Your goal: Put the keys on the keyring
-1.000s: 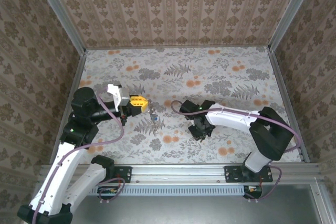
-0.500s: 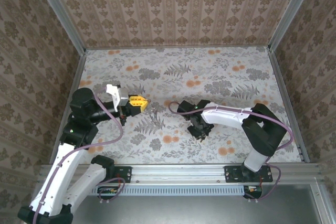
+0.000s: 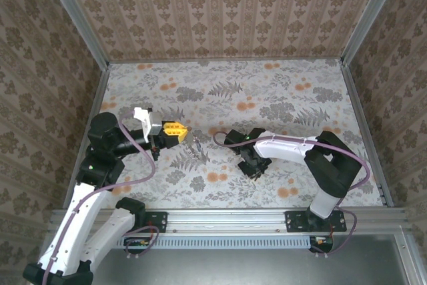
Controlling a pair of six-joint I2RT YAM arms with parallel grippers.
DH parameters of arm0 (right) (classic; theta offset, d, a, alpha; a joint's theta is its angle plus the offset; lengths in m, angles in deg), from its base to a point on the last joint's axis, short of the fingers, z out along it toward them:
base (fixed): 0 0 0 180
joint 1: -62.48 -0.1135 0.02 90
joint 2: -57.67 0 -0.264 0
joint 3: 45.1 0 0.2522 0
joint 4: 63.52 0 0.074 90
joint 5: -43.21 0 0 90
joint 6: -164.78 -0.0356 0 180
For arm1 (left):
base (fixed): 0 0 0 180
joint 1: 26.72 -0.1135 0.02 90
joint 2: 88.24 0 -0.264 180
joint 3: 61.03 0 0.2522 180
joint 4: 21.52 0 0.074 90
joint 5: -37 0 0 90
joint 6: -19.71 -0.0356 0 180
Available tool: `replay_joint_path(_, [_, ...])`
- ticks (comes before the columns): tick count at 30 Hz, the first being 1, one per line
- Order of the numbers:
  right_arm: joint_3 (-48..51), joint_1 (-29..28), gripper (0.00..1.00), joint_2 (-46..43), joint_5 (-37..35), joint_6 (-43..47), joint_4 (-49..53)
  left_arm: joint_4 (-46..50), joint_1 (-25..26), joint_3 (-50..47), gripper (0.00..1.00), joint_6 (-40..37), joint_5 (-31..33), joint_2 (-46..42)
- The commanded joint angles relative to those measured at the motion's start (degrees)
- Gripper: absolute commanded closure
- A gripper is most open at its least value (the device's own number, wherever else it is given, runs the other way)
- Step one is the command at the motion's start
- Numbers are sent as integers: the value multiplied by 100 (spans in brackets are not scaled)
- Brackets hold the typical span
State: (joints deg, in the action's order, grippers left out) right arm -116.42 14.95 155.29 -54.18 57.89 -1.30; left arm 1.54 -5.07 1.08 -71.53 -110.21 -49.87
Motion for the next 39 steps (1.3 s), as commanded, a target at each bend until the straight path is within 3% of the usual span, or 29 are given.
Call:
replay_joint_path(1, [-87,-27,73,141,-251,-113,246,-337,-48,-27,100,125,-168,-141])
replay_joint_path(12, [-150,-37,86,293,-446,-76,229,-621,-58,-99,100,291,-313,-234])
replay_joint_path(20, [-137,-96,92,-176,-550,-87,321,-599,-66,-99,100,290,-300,-223])
replay_joint_path(25, [27,-78,95,-793,-492,-22,163,-567,-57,-90,100,266,-282,-207])
replay_joint_path(31, [388,-130,95,-1741,124,361,-569,-513,-56,-91,100,231,-260,-142])
replay_joint_path(39, [997,-182,100,-4177,1427,1085,-2318,-457,-52,-75,100,185,-351,42])
